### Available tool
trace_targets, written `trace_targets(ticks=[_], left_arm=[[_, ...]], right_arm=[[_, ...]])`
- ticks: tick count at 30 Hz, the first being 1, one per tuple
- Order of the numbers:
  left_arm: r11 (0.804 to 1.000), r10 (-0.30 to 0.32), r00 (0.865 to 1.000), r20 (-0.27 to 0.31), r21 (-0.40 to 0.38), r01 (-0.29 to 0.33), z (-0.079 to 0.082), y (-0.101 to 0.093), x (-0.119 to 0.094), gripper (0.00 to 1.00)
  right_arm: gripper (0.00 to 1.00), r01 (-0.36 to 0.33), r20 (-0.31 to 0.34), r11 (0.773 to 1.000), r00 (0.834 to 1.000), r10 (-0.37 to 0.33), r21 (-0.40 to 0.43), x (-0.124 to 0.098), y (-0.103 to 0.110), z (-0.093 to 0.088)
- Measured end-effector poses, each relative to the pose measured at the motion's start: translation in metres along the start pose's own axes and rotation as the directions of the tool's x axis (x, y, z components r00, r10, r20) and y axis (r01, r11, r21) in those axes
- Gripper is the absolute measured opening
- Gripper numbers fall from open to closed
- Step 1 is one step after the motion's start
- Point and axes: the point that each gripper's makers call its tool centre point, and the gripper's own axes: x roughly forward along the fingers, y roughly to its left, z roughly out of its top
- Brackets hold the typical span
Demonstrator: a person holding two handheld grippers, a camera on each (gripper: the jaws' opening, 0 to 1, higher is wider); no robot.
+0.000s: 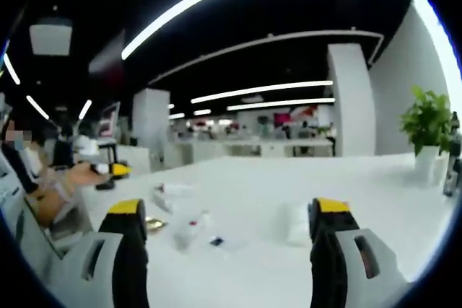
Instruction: Arrange the skincare products in the storage area until every visible bottle or jar stands upright without overlapping.
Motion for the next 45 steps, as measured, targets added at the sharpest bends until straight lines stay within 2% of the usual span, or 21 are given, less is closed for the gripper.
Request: trace_targets(ticks=[11,16,23,32,35,38,41,45], left_arm=[[0.999,-0.047,0.999,0.015,0.007,0.047,0.0,-0.004,0.028,0.87],[0.998,-0.053,0.999,0.009,0.019,0.052,-0.005,0.004,0.04,0.84],[0.999,-0.039,0.999,-0.026,-0.024,0.038,-0.018,0.026,0.061,0.8],[0.999,-0.032,0.998,-0.063,0.015,0.033,-0.031,0.026,0.067,0.78],[0.998,-0.041,0.992,-0.118,0.049,0.048,-0.041,0.023,0.07,0.73],[0.997,-0.042,0.992,-0.117,0.057,0.049,-0.043,0.023,0.074,0.72],[0.998,-0.053,0.992,-0.112,0.017,0.055,-0.045,0.023,0.077,0.71],[0.998,-0.043,0.99,-0.132,0.043,0.049,-0.051,0.026,0.082,0.67]], right_arm=[[0.92,-0.003,0.003,1.0,1.0,0.003,0.006,-0.001,0.0,-0.001],[0.92,-0.01,0.006,1.0,1.0,0.01,0.003,-0.001,0.003,0.0],[0.9,-0.022,0.004,1.0,1.0,0.022,0.021,0.003,0.005,-0.002],[0.88,-0.036,-0.001,0.999,0.999,0.036,0.024,0.005,0.008,-0.005],[0.88,-0.037,-0.002,0.999,0.999,0.037,0.021,0.006,0.009,-0.004],[0.87,-0.039,0.0,0.999,0.999,0.039,0.022,0.006,0.009,-0.004],[0.86,-0.044,-0.005,0.999,0.999,0.044,0.03,0.008,0.01,-0.006],[0.86,-0.055,-0.007,0.998,0.998,0.055,0.028,0.01,0.013,-0.007]])
